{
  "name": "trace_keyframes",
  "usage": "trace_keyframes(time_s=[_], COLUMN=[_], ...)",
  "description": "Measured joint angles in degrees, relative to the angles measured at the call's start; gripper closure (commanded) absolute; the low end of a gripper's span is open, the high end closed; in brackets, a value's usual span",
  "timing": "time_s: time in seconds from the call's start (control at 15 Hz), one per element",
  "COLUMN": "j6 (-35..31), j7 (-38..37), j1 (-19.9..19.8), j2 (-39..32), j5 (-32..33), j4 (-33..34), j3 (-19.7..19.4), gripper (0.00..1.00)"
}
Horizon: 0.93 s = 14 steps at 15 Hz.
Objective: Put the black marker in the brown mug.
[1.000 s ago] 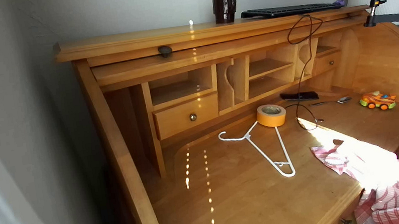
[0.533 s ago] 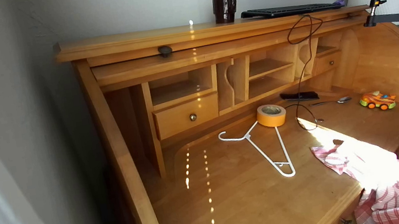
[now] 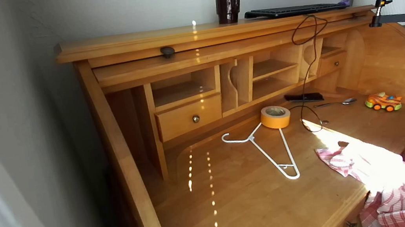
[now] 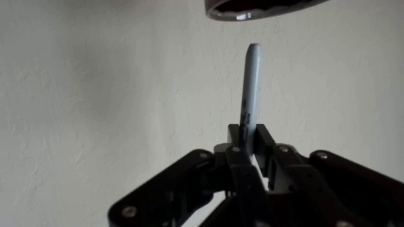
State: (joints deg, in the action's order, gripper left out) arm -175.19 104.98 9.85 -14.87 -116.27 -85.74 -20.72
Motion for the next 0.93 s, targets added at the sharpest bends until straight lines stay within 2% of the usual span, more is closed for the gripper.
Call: trace_keyframes(time_s=[0.93], j6=[0.16], j7=[-0.09], j1=[-0.02], j2=[-2.52], j5=[0.00], j4=[0.37], j3=[0.81], gripper=[0.96])
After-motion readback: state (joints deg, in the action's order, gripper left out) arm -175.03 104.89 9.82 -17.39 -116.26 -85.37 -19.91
